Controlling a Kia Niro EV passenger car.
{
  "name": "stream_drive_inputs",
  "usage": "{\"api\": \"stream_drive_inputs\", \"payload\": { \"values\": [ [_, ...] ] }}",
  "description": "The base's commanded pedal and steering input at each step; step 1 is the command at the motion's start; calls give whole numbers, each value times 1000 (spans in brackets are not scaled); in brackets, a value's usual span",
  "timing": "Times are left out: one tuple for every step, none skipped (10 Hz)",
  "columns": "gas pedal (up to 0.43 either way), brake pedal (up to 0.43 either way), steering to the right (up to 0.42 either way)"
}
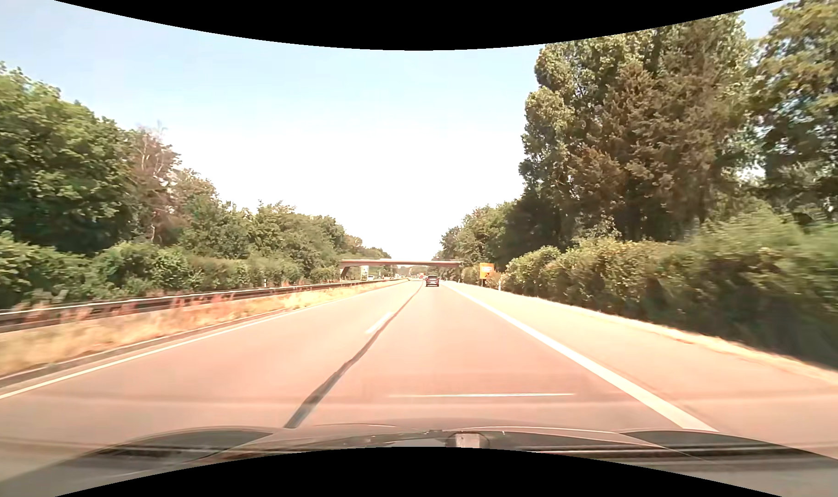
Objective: Follow the waypoints while adhering to traffic rules and regulations
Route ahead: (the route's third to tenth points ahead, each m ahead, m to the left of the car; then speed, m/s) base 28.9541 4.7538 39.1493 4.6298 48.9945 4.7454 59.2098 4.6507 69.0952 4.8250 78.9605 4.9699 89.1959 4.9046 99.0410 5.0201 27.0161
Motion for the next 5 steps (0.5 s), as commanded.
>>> {"api": "stream_drive_inputs", "payload": {
  "values": [
    [197,0,0],
    [197,0,-1],
    [197,0,-1],
    [197,0,-1],
    [197,0,-1]
  ]
}}
